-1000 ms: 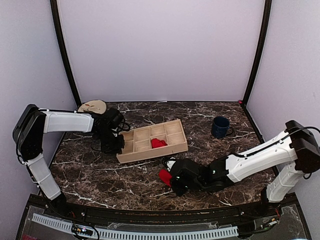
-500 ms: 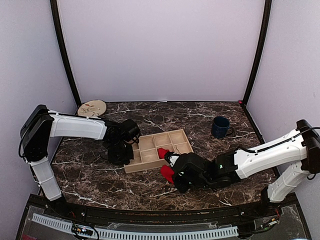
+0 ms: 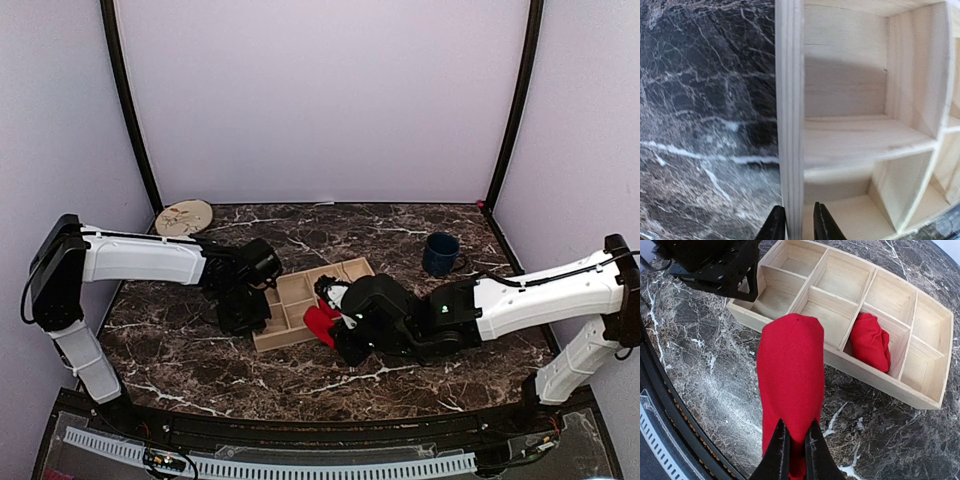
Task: Roll the socks
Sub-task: Move the storage box to the center of the board, then place the sock in the storage box.
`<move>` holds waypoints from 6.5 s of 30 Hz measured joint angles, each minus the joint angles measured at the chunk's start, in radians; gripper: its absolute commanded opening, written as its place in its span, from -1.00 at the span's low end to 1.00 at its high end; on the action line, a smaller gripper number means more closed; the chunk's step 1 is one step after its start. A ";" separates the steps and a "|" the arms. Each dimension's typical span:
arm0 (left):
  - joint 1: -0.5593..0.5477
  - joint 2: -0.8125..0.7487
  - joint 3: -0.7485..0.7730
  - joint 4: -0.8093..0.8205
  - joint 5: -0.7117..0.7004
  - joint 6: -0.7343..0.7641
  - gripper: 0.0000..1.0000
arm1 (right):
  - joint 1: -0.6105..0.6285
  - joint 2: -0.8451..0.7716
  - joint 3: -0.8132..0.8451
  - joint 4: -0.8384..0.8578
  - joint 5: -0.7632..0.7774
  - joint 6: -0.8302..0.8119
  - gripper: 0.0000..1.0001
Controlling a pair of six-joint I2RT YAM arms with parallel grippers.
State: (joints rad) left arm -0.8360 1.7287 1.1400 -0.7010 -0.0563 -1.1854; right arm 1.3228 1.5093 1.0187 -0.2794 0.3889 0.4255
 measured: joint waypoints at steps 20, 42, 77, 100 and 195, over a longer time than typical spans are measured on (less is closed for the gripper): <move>-0.026 -0.180 -0.070 0.110 0.048 -0.099 -0.51 | -0.164 0.252 0.257 0.006 -0.177 -0.163 -1.00; -0.024 -0.265 -0.139 0.181 0.003 -0.102 -0.50 | -0.252 0.452 0.486 -0.230 -0.322 -0.234 -1.00; -0.019 -0.186 -0.154 0.305 0.003 -0.091 -0.49 | -0.316 0.602 0.655 -0.426 -0.388 -0.298 -1.00; -0.010 -0.173 -0.197 0.350 0.008 -0.110 -0.49 | -0.304 0.607 0.621 -0.413 -0.560 -0.363 -1.00; 0.070 -0.115 -0.267 0.564 0.164 -0.051 -0.49 | -0.330 0.801 0.905 -0.591 -0.510 -0.253 -0.59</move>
State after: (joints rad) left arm -0.7658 1.6138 0.8734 -0.1371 0.1078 -1.2369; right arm 0.9932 2.3100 1.9236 -0.8707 -0.1207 0.1722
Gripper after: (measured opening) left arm 0.254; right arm 0.257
